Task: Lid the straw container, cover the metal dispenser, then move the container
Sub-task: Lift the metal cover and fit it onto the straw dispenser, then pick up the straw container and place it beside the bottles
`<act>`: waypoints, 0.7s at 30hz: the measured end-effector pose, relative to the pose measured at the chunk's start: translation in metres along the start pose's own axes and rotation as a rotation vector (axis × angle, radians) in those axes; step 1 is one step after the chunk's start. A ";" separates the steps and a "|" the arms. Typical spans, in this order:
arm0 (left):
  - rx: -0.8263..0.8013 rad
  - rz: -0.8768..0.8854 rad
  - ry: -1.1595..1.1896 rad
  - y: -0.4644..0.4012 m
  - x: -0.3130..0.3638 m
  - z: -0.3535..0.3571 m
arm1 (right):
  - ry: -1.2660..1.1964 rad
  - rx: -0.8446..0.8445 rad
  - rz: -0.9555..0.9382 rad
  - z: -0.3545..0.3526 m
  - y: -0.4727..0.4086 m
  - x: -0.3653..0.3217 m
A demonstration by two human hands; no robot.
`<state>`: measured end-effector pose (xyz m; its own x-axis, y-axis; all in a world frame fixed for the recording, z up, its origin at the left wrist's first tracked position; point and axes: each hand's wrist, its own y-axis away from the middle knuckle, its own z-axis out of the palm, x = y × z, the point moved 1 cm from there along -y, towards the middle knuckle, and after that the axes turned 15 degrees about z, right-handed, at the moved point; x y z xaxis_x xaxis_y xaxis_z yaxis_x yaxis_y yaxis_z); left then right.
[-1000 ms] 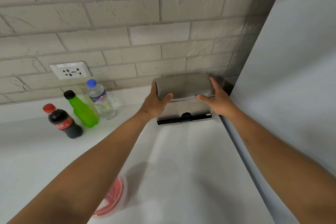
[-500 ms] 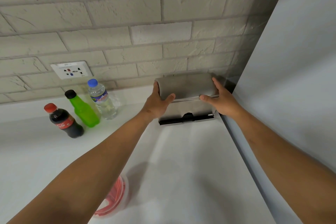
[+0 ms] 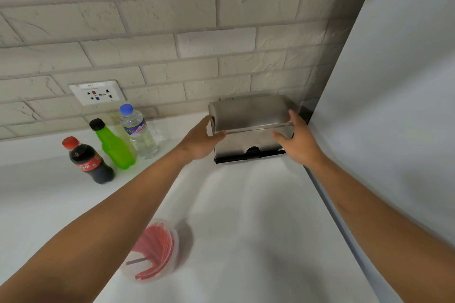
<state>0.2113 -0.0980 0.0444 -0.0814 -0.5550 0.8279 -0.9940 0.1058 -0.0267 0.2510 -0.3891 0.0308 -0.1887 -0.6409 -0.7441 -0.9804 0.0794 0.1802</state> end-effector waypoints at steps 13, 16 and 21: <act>-0.188 0.117 -0.044 0.128 -0.016 -0.055 | 0.052 -0.189 -0.160 0.037 0.142 -0.014; -0.196 0.116 -0.032 0.155 -0.027 -0.062 | 0.044 -0.270 -0.179 0.055 0.173 -0.023; -0.193 0.144 -0.059 0.194 -0.048 -0.073 | 0.031 -0.355 -0.194 0.093 0.217 -0.034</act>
<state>0.0277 0.0093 0.0405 -0.2311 -0.5696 0.7888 -0.9399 0.3402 -0.0297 0.0396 -0.2793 0.0358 0.0047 -0.6411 -0.7674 -0.9162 -0.3102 0.2535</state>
